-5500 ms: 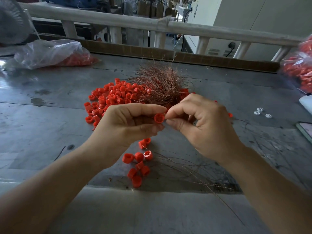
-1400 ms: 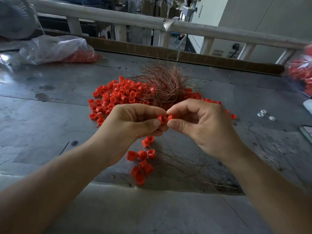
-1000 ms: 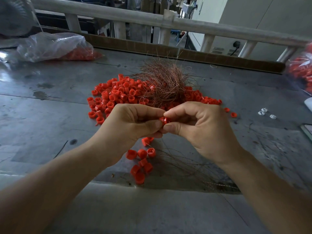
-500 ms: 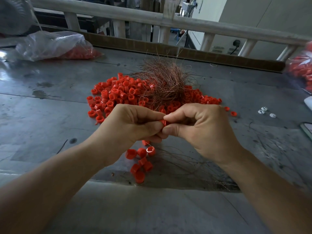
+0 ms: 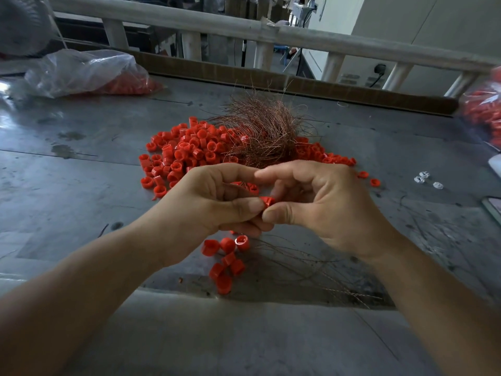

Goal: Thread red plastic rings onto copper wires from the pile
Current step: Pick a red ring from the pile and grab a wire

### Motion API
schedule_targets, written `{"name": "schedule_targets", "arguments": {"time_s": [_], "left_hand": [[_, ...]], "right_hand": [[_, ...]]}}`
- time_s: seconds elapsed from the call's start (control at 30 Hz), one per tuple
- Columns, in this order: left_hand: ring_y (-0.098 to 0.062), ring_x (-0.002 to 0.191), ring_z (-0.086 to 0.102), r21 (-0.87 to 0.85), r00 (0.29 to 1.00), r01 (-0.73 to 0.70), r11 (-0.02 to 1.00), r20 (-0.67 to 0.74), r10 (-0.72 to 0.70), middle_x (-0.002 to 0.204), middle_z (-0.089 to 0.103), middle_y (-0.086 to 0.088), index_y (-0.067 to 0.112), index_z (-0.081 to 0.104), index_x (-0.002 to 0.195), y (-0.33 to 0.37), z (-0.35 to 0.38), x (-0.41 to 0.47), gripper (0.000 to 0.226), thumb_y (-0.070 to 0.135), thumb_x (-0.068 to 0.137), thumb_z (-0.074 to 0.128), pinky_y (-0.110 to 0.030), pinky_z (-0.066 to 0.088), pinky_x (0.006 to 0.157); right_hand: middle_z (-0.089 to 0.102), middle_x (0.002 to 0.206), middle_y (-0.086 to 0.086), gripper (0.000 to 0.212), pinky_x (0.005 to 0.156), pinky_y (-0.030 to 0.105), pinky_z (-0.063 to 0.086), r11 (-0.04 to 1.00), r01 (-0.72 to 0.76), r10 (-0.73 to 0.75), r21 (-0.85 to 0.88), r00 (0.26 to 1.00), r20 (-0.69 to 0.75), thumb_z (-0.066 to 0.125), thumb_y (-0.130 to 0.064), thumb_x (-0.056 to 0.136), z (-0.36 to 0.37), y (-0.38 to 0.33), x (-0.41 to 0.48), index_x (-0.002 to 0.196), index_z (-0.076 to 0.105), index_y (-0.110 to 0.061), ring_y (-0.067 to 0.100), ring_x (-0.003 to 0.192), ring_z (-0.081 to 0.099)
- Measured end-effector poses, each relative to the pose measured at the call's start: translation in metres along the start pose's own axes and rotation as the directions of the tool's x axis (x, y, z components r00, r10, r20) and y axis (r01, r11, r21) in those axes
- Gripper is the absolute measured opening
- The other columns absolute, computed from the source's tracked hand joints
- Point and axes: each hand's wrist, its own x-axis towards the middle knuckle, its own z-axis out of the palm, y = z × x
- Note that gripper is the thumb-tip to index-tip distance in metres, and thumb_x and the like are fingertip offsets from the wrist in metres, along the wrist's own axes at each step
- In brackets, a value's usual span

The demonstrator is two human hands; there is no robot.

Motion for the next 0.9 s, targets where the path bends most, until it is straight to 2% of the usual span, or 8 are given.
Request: {"name": "schedule_targets", "arguments": {"time_s": [0.07,0.13,0.23,0.3,0.47,0.67,0.77,0.9], "left_hand": [[-0.020,0.063,0.069,-0.007,0.999,0.024,1.000,0.029,-0.024,0.070,0.070,-0.011,0.015,0.064,0.099,0.000,0.000,0.000,0.038,0.014,0.063,0.074,-0.024,0.054,0.056],[-0.021,0.064,0.069,-0.027,0.998,0.042,0.999,0.051,-0.041,0.070,0.070,-0.011,0.014,0.057,0.107,0.000,0.001,-0.001,0.049,0.018,0.061,0.072,-0.024,0.054,0.056],[-0.027,0.074,0.071,-0.052,0.996,0.021,0.998,0.086,-0.017,0.077,0.072,-0.012,0.018,0.053,0.115,0.001,0.005,-0.003,0.050,0.022,0.069,0.073,-0.026,0.055,0.060],[-0.028,0.078,0.071,-0.007,0.996,-0.002,1.000,0.086,0.003,0.082,0.072,-0.015,0.023,0.049,0.118,0.002,0.008,-0.004,0.054,0.023,0.068,0.070,-0.026,0.055,0.062],[-0.027,0.072,0.071,0.036,0.994,-0.045,0.998,0.105,0.041,0.078,0.071,-0.018,0.027,0.046,0.122,0.001,0.010,-0.007,0.060,0.019,0.067,0.069,-0.025,0.055,0.058],[-0.026,0.069,0.071,0.040,0.994,-0.042,0.998,0.101,0.037,0.073,0.071,-0.015,0.029,0.046,0.122,0.002,0.009,-0.009,0.056,0.015,0.072,0.068,-0.026,0.055,0.057],[-0.027,0.067,0.070,0.013,0.996,0.011,1.000,0.086,-0.012,0.075,0.071,-0.016,0.030,0.048,0.122,0.004,0.007,-0.008,0.062,0.018,0.067,0.074,-0.025,0.054,0.056],[-0.025,0.061,0.069,-0.089,0.987,0.049,0.995,0.157,-0.035,0.072,0.070,-0.015,0.023,0.059,0.116,0.008,0.002,-0.006,0.053,0.026,0.067,0.078,-0.024,0.054,0.050]], "right_hand": [[0.060,0.079,-0.008,0.029,0.073,0.021,0.051,0.999,-0.002,0.006,-0.034,0.993,0.119,0.068,-0.033,0.060,-0.003,-0.001,0.001,0.088,0.064,-0.038,0.008,0.078,0.060],[0.059,0.081,-0.006,0.020,0.070,0.015,0.047,0.999,-0.019,0.025,-0.038,0.984,0.176,0.066,-0.034,0.061,-0.004,-0.003,0.001,0.080,0.066,-0.036,0.003,0.077,0.057],[0.058,0.078,-0.006,0.013,0.065,0.010,0.042,0.999,-0.026,0.033,-0.044,0.987,0.159,0.064,-0.036,0.062,-0.006,-0.006,0.001,0.074,0.064,-0.032,0.000,0.072,0.054],[0.058,0.077,-0.007,0.008,0.063,0.010,0.041,0.996,-0.014,0.027,-0.088,0.989,0.146,0.064,-0.037,0.065,-0.005,-0.008,0.000,0.072,0.063,-0.032,0.001,0.070,0.053],[0.056,0.072,-0.012,0.019,0.062,0.012,0.043,0.991,0.002,0.017,-0.131,0.989,0.144,0.074,-0.019,0.072,-0.002,-0.009,-0.002,0.068,0.060,-0.030,0.002,0.069,0.054],[0.058,0.069,-0.012,0.018,0.060,0.014,0.046,0.996,-0.043,0.052,-0.078,0.992,0.114,0.074,-0.017,0.073,0.003,-0.008,-0.004,0.068,0.062,-0.030,0.003,0.066,0.057],[0.062,0.064,-0.009,0.006,0.057,0.015,0.048,0.987,-0.127,0.108,0.102,0.978,0.176,0.069,-0.026,0.070,0.004,-0.008,-0.002,0.069,0.063,-0.023,0.003,0.060,0.059],[0.064,0.063,-0.005,0.012,0.057,0.015,0.049,0.912,-0.197,0.122,0.359,0.968,0.220,0.069,-0.024,0.059,0.005,-0.009,-0.003,0.070,0.067,-0.019,0.006,0.061,0.061]]}}
